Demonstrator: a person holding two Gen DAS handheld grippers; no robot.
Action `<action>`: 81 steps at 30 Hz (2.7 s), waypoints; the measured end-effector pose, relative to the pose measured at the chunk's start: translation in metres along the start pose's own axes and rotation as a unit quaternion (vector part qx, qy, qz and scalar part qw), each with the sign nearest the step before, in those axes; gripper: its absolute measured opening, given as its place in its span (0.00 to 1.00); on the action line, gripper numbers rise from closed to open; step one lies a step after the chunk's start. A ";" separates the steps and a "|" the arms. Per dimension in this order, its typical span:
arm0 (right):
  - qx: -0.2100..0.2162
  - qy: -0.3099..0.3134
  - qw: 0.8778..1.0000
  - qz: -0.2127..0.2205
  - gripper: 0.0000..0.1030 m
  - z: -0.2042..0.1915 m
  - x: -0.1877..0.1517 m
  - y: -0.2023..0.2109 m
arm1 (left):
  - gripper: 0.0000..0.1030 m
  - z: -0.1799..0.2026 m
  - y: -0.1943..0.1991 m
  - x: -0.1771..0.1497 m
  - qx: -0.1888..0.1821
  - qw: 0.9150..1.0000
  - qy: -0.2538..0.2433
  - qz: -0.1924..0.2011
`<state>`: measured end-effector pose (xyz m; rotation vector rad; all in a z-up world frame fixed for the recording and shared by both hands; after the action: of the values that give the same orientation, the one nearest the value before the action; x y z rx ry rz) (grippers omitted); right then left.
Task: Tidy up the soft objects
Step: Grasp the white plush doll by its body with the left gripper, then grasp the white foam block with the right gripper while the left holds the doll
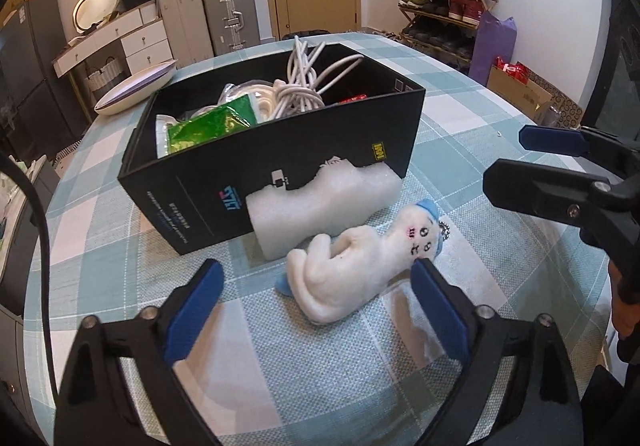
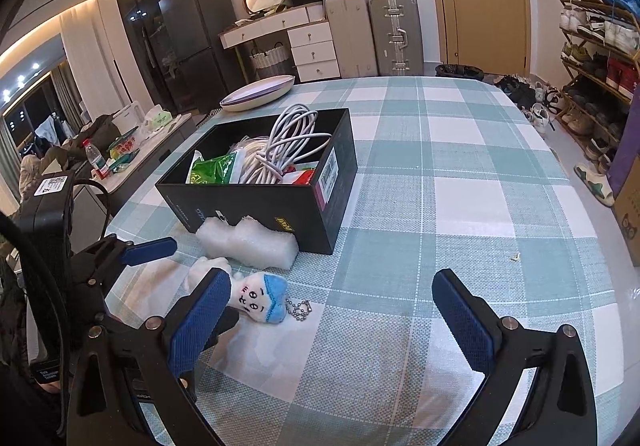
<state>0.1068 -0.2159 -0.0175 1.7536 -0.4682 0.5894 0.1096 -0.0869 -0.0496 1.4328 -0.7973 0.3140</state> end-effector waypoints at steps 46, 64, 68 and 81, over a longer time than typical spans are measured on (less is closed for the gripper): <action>-0.001 0.016 1.000 -0.023 0.99 -0.017 -0.007 -0.019 | 0.56 -0.046 0.023 -0.034 -0.041 0.999 0.005 -0.007; 0.001 0.027 0.999 -0.036 0.99 -0.023 -0.009 -0.030 | 0.71 -0.059 0.014 -0.024 -0.054 0.998 0.035 -0.016; 0.002 0.029 0.999 -0.038 0.99 -0.024 -0.009 -0.032 | 0.73 -0.061 0.015 -0.022 -0.056 0.998 0.036 -0.008; 0.004 0.036 0.998 -0.047 0.99 -0.037 0.000 -0.044 | 0.39 -0.059 0.027 -0.027 -0.098 0.995 0.025 0.017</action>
<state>0.1277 -0.1690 -0.0441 1.7459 -0.3325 0.5856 0.0913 -0.0191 -0.0434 1.2241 -0.7895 0.2891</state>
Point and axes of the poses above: each gripper's, at about its wrist camera, not at the fingertips, and y roughly against the way its jaws point, z to its right, x to its top, the point moved 2 cm from there along -y, roughly the way its jaws point, and after that the axes turned 2 degrees about -y, right-handed, at the moved point
